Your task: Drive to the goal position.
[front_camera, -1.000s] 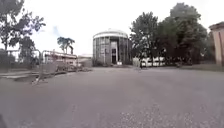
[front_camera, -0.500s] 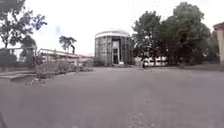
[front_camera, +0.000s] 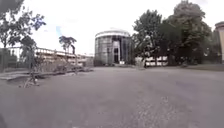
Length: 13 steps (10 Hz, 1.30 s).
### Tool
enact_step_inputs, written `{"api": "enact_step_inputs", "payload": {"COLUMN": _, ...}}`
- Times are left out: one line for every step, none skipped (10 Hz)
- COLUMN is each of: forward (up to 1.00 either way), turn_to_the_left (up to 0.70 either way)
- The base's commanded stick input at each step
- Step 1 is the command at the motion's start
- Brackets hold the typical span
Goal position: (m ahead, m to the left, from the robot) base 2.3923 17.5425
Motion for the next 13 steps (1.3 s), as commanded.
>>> {"api": "enact_step_inputs", "payload": {"forward": 0.70, "turn_to_the_left": 0.00}}
{"api": "enact_step_inputs", "payload": {"forward": 0.70, "turn_to_the_left": 0.00}}
{"api": "enact_step_inputs", "payload": {"forward": 0.70, "turn_to_the_left": 0.00}}
{"api": "enact_step_inputs", "payload": {"forward": 0.70, "turn_to_the_left": 0.00}}
{"api": "enact_step_inputs", "payload": {"forward": 0.70, "turn_to_the_left": 0.00}}
{"api": "enact_step_inputs", "payload": {"forward": 0.70, "turn_to_the_left": 0.00}}
{"api": "enact_step_inputs", "payload": {"forward": 0.70, "turn_to_the_left": 0.00}}
{"api": "enact_step_inputs", "payload": {"forward": 0.70, "turn_to_the_left": 0.00}}
{"api": "enact_step_inputs", "payload": {"forward": 0.70, "turn_to_the_left": 0.00}}
{"api": "enact_step_inputs", "payload": {"forward": 0.70, "turn_to_the_left": 0.00}}
{"api": "enact_step_inputs", "payload": {"forward": 0.70, "turn_to_the_left": 0.00}}
{"api": "enact_step_inputs", "payload": {"forward": 0.70, "turn_to_the_left": 0.00}}
{"api": "enact_step_inputs", "payload": {"forward": 0.70, "turn_to_the_left": 0.00}}
